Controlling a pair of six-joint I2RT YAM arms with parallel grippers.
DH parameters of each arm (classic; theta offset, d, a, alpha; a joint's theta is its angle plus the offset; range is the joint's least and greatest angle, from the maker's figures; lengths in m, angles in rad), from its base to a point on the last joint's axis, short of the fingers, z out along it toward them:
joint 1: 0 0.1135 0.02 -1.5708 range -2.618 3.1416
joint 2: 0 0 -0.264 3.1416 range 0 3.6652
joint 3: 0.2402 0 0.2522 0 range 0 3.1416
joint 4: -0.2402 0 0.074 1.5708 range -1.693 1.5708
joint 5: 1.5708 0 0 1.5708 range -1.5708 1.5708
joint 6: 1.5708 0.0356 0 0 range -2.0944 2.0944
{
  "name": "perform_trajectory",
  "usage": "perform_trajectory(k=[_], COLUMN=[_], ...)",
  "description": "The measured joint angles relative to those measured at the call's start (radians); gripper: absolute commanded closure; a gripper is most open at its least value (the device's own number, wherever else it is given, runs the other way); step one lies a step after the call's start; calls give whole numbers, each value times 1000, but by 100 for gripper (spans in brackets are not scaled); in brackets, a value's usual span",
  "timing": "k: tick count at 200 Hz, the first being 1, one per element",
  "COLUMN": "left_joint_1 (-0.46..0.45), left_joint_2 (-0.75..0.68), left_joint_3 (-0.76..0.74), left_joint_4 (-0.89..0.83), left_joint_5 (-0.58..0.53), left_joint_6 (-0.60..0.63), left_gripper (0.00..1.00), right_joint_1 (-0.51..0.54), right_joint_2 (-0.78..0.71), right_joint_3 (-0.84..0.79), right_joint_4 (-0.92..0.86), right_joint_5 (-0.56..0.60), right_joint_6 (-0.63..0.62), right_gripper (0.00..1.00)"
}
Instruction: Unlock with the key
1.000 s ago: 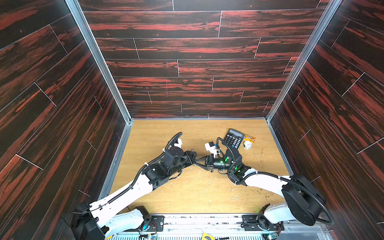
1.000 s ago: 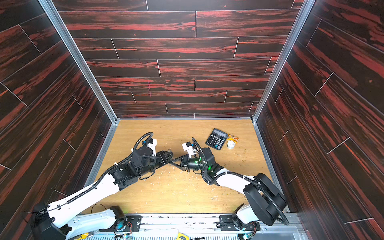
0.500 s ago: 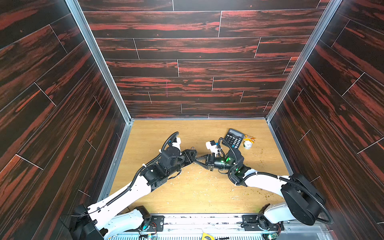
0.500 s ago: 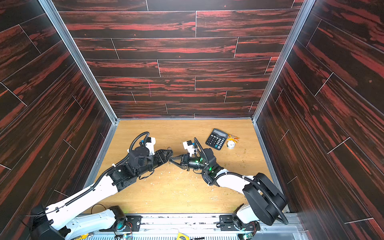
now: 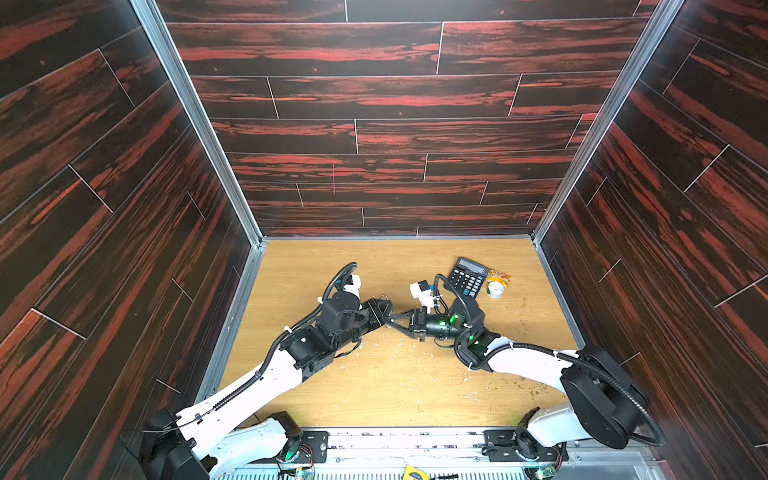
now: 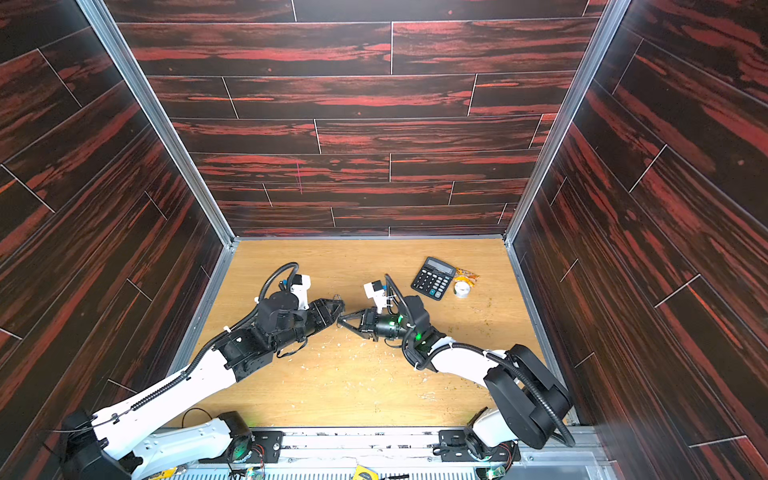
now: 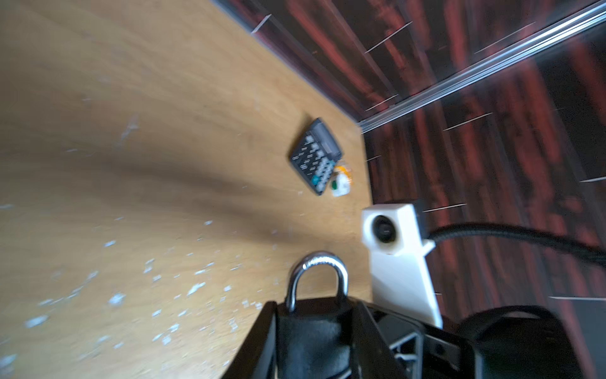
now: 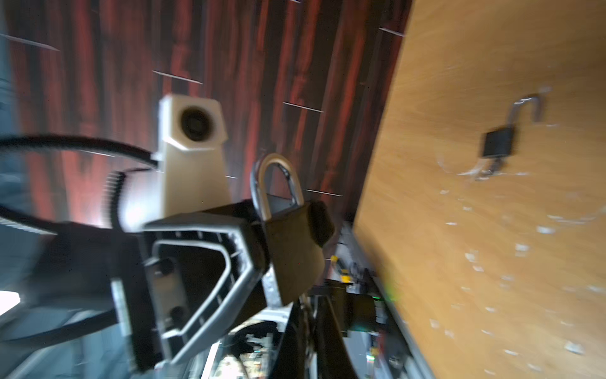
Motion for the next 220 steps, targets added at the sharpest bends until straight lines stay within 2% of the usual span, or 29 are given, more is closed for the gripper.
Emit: perform_trajectory(k=[34, 79, 107, 172, 220], left_joint_1=[0, -2, -11, -23, -60], left_joint_2=[36, 76, 91, 78, 82], left_joint_3=[61, 79, 79, 36, 66], left_joint_4=[-100, -126, -131, -73, -154], left_joint_5=[1, 13, 11, -4, -56], left_joint_6=[3, -18, -31, -61, -21], left_gripper=[100, 100, 100, 100, 100], right_joint_1=[40, 90, 105, 106, 120], right_joint_2=[-69, -91, -95, -96, -98], right_joint_3=[90, 134, 134, 130, 139], right_joint_4=[-328, -503, -527, -522, -563], right_joint_5=[117, 286, 337, 349, 377], right_joint_6=[-233, -388, -426, -413, -429], right_gripper=[100, 100, 100, 100, 100])
